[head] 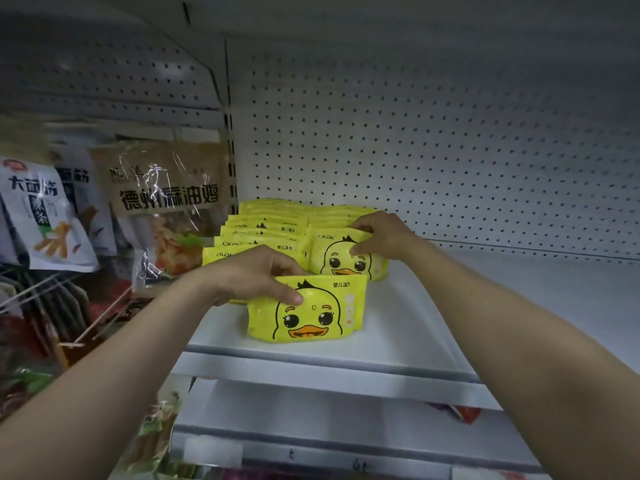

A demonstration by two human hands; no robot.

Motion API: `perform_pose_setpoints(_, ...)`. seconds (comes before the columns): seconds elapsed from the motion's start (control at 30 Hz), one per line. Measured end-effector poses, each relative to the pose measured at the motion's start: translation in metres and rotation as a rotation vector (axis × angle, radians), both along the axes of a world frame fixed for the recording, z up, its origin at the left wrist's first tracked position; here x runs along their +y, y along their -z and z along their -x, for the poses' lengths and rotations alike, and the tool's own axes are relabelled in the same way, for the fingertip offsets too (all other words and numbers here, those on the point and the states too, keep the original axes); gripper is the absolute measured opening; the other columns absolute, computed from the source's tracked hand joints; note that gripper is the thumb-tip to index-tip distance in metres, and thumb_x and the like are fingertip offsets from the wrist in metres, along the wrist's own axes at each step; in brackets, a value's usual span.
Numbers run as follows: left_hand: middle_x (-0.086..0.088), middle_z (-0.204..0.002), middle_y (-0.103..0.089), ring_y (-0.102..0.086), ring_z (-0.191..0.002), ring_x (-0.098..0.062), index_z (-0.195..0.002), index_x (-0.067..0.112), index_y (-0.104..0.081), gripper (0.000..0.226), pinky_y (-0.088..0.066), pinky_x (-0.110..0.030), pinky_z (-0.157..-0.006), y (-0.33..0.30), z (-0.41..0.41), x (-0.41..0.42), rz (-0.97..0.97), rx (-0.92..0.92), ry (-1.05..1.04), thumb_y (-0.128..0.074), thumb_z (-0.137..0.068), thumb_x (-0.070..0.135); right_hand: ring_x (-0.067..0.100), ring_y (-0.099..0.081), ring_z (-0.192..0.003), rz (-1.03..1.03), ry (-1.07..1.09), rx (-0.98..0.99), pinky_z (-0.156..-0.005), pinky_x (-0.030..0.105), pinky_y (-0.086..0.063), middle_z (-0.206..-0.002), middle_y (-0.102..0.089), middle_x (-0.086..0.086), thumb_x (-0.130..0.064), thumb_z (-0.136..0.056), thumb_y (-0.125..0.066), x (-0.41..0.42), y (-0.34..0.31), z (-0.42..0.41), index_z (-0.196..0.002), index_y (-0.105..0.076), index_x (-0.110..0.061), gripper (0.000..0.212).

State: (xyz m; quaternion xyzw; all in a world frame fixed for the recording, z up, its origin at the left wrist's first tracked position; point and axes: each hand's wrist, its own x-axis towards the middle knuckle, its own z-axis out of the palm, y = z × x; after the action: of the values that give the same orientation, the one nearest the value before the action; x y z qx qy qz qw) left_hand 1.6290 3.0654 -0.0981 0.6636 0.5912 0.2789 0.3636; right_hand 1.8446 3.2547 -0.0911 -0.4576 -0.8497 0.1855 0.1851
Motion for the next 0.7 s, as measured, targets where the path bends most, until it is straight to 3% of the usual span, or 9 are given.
perform_pose_setpoints(0.07,0.014,-0.090,-0.072,-0.063,-0.089,0.000,-0.097,0.023,-0.073,0.027,-0.045,-0.019,-0.083,-0.002,-0.002,0.001,-0.026,0.044,-0.020,-0.084,-0.072,0.018,0.014,-0.056,-0.119,-0.051,-0.003,-0.002,-0.090,0.021,-0.039,-0.126,-0.063,-0.003,-0.028,-0.068,-0.089,0.004,0.002,0.000,-0.126,-0.065,-0.021,0.064)
perform_pose_setpoints(0.2,0.018,-0.076,-0.070,-0.063,-0.075,0.000,-0.097,0.017,-0.071,0.027,-0.046,-0.015,-0.071,-0.007,-0.009,0.000,-0.053,0.087,-0.022,-0.083,-0.073,0.012,0.017,-0.056,-0.118,-0.187,-0.016,-0.069,-0.095,0.031,-0.046,-0.124,-0.064,-0.001,-0.035,-0.070,-0.087,0.007,0.005,-0.004,-0.126,-0.064,-0.022,0.062)
perform_pose_setpoints(0.3,0.009,-0.087,-0.073,-0.068,-0.087,-0.010,-0.096,0.020,-0.069,0.031,-0.050,-0.029,-0.082,-0.008,-0.014,0.003,-0.090,0.151,-0.063,-0.086,-0.070,0.016,0.019,-0.048,-0.121,-0.346,-0.013,-0.059,-0.091,0.033,-0.043,-0.121,-0.060,0.000,-0.039,-0.079,-0.078,-0.005,0.003,-0.004,-0.127,-0.061,-0.025,0.052)
perform_pose_setpoints(0.37,0.004,-0.093,-0.073,-0.068,-0.093,-0.016,-0.093,0.024,-0.068,0.033,-0.051,-0.037,-0.087,-0.007,-0.016,0.006,-0.103,0.186,-0.101,-0.088,-0.068,0.020,0.013,-0.056,-0.113,-0.250,-0.101,0.136,-0.090,0.029,-0.045,-0.116,-0.065,-0.003,-0.041,-0.081,-0.077,-0.024,-0.009,-0.006,-0.120,-0.065,-0.024,0.044)
perform_pose_setpoints(0.43,0.001,-0.095,-0.072,-0.067,-0.093,-0.018,-0.091,0.029,-0.066,0.034,-0.051,-0.038,-0.087,-0.007,-0.020,0.010,-0.116,0.218,-0.122,-0.089,-0.066,0.024,0.010,-0.066,-0.102,0.107,-0.293,0.265,-0.088,0.028,-0.053,-0.109,-0.071,-0.003,-0.038,-0.081,-0.078,-0.049,-0.024,-0.011,-0.115,-0.069,-0.022,0.038)
perform_pose_setpoints(0.5,0.003,-0.092,-0.069,-0.065,-0.089,-0.016,-0.088,0.031,-0.063,0.034,-0.049,-0.032,-0.080,-0.010,-0.026,0.013,-0.148,0.278,-0.134,-0.088,-0.066,0.025,0.008,-0.069,-0.097,0.314,-0.441,0.152,-0.084,0.023,-0.055,-0.106,-0.073,-0.002,-0.033,-0.081,-0.079,-0.069,-0.033,-0.016,-0.119,-0.067,-0.020,0.042)
perform_pose_setpoints(0.6,0.008,-0.081,-0.066,-0.061,-0.078,-0.013,-0.088,0.030,-0.062,0.035,-0.044,-0.028,-0.069,-0.014,-0.037,0.017,-0.212,0.335,-0.162,-0.088,-0.066,0.024,0.005,-0.067,-0.098,0.227,-0.435,-0.049,-0.089,0.021,-0.052,-0.103,-0.070,-0.009,-0.034,-0.073,-0.086,-0.084,-0.028,-0.013,-0.121,-0.065,-0.023,0.053)
perform_pose_setpoints(0.7,0.007,-0.083,-0.068,-0.063,-0.082,-0.014,-0.090,0.026,-0.064,0.033,-0.047,-0.029,-0.071,-0.006,-0.042,0.018,-0.277,0.322,-0.207,-0.087,-0.067,0.022,0.006,-0.064,-0.086,0.035,-0.367,-0.080,-0.072,0.019,-0.049,-0.091,-0.069,-0.013,-0.031,-0.070,-0.088,-0.086,-0.016,-0.006,-0.106,-0.068,-0.027,0.041)
